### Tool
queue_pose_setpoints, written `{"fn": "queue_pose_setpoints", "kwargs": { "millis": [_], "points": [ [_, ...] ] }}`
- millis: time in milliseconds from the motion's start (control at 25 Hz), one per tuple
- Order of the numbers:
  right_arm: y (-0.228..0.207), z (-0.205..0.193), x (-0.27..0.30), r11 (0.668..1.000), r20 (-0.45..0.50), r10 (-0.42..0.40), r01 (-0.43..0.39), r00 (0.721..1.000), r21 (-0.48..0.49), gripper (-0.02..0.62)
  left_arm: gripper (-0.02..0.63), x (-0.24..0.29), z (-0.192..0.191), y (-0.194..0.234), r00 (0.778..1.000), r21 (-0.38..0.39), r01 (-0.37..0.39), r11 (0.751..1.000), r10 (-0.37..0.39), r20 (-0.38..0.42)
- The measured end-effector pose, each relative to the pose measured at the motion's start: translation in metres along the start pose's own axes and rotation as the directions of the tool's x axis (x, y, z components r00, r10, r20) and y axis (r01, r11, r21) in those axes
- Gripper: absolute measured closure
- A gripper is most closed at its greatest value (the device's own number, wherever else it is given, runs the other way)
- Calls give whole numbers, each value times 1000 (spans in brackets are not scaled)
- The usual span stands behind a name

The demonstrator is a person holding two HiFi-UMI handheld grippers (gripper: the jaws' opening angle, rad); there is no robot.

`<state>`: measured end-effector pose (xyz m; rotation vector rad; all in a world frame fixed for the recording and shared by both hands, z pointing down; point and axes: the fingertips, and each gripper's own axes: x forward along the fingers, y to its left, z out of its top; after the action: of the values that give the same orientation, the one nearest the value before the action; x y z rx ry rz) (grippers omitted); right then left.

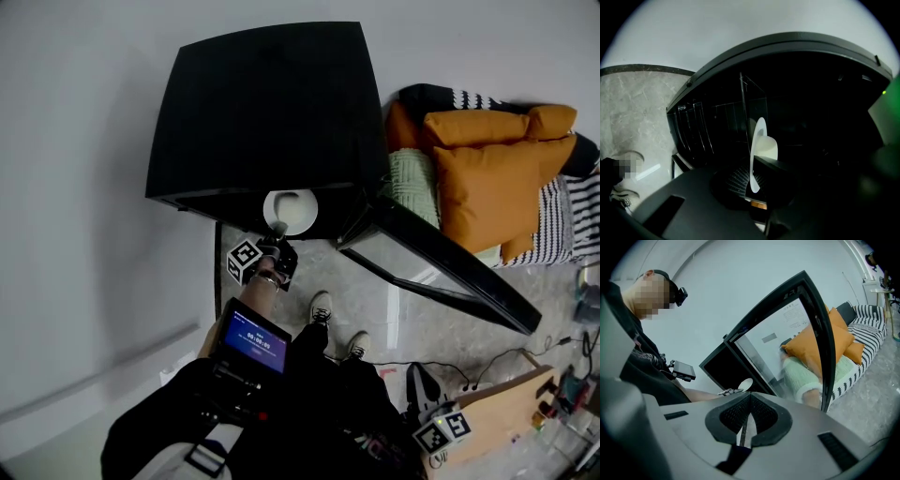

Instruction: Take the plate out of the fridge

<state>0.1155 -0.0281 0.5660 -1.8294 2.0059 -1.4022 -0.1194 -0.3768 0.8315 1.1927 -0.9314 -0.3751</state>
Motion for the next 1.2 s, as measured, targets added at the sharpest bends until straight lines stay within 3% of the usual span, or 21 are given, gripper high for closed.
{"fn": "queue_pose_setpoints", "kwargs": {
  "millis": [120, 320, 800, 1000, 1200],
  "points": [
    [-8, -7, -11, 1000, -57, 10, -11, 998, -21, 591, 588, -14, -4, -4, 999, -11, 22, 1000, -22, 25],
    [-13, -2, -23, 992, -63, 88, -94, 994, -85, 592, 588, -50, -17, -14, 996, -22, 58, 998, -56, 63],
    [-9, 10, -42, 955, -75, 257, -265, 964, -136, 592, 592, -137, -45, -64, 979, -29, 145, 989, -139, 152],
    [-4, 16, -43, 932, -76, 318, -327, 945, -157, 592, 592, -172, -61, -95, 983, -11, 113, 994, -110, 147],
    [3, 17, -44, 906, -80, 384, -392, 920, -157, 592, 592, -216, -77, -139, 977, 30, 163, 986, -165, 133]
  ]
}}
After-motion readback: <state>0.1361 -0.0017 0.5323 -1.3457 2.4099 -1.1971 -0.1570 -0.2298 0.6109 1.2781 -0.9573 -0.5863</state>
